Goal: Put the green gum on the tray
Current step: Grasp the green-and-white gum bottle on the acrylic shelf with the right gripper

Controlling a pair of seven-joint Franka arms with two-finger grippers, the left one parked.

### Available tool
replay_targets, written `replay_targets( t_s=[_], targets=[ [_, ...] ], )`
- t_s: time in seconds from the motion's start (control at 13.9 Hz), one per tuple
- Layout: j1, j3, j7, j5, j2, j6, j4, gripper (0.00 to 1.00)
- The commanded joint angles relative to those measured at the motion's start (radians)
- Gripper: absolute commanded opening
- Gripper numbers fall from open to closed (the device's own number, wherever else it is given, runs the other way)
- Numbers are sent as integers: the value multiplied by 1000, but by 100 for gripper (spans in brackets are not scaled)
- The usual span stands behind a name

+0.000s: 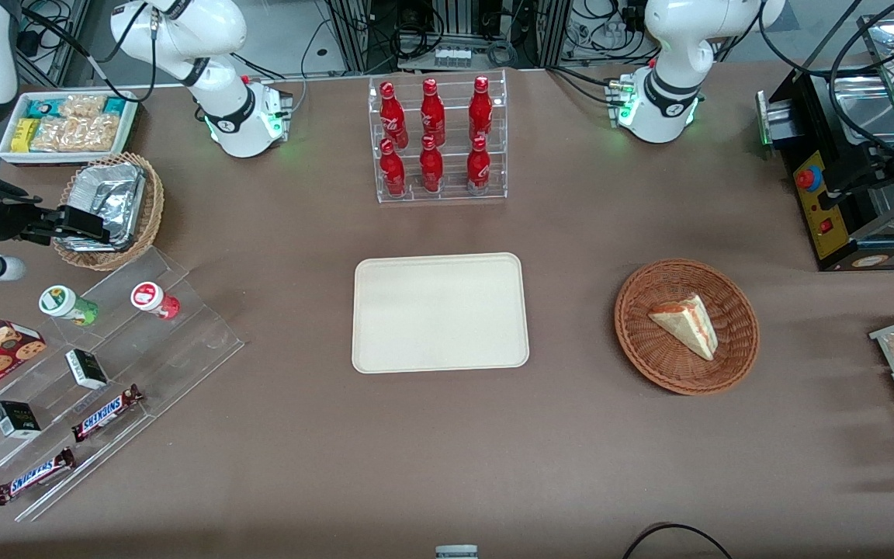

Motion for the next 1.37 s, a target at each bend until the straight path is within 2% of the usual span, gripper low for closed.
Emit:
replay_targets(
  t_s=[0.0,0.29,0.5,0.79,1.15,1.3],
  targets=[
    [9,-1,40,-20,11,-25,44,100],
    [7,-2,32,-20,14,-3,17,99],
    [-2,-7,-18,-23,-1,70,-63,99],
    [-66,-13,-334,-23,8,214,-158,100],
    [-169,-13,-837,-23,80,365,-192,100],
    [-198,-13,-946,-19,111,408,-192,100]
  ],
)
